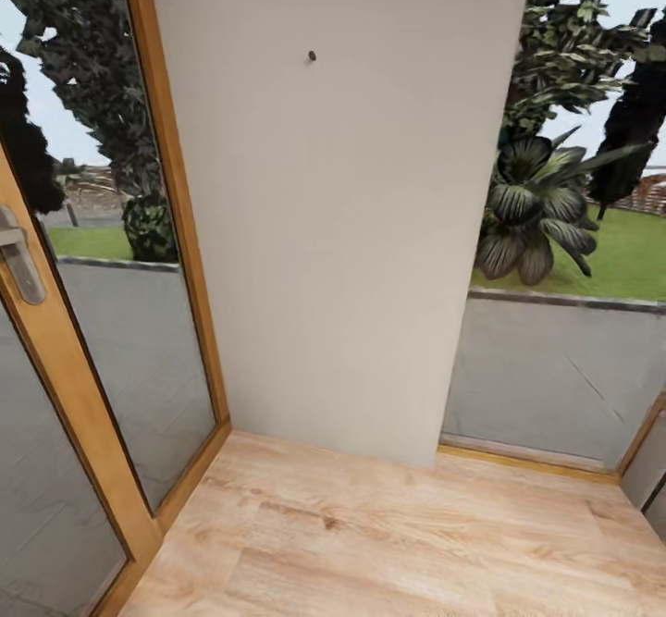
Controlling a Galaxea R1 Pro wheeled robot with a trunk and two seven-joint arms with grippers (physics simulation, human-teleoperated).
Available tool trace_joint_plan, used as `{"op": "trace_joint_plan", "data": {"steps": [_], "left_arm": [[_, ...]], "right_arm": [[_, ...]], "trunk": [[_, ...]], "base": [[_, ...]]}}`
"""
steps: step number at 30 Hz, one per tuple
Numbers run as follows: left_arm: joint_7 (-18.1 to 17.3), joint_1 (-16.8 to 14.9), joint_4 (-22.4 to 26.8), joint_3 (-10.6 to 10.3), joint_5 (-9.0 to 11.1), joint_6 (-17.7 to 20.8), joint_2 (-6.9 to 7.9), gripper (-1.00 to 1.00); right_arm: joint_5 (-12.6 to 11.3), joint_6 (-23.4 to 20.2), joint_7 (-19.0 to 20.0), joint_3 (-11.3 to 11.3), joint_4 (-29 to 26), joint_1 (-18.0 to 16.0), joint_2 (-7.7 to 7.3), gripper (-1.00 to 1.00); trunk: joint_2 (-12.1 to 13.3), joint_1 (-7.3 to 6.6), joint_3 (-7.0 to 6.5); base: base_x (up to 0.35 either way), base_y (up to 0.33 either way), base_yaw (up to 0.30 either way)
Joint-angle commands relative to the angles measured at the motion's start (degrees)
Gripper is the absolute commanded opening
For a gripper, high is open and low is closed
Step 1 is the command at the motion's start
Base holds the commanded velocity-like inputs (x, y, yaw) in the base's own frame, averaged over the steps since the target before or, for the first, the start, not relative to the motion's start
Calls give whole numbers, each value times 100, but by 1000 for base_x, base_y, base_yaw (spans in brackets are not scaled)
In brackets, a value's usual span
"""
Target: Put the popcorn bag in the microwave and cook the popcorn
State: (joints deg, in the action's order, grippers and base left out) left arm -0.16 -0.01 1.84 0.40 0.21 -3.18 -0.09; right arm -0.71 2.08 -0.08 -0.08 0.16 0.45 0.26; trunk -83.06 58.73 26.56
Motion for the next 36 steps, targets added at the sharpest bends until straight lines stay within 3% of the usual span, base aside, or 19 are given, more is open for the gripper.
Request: {"op": "trace_joint_plan", "data": {"steps": [1, 36], "left_arm": [[-2, -1, 0, 4, 2, -18, 0, 100], [-2, 1, 40, -49, -21, -25, 26, 100]], "right_arm": [[-8, 21, -1, -1, 2, -1, 1, 100], [-32, 30, -30, -28, 11, -1, 7, 100]], "trunk": [[-2, 0, 2], [-2, 0, -72]], "base": [[0, 0, -234], [0, 0, -245]]}}
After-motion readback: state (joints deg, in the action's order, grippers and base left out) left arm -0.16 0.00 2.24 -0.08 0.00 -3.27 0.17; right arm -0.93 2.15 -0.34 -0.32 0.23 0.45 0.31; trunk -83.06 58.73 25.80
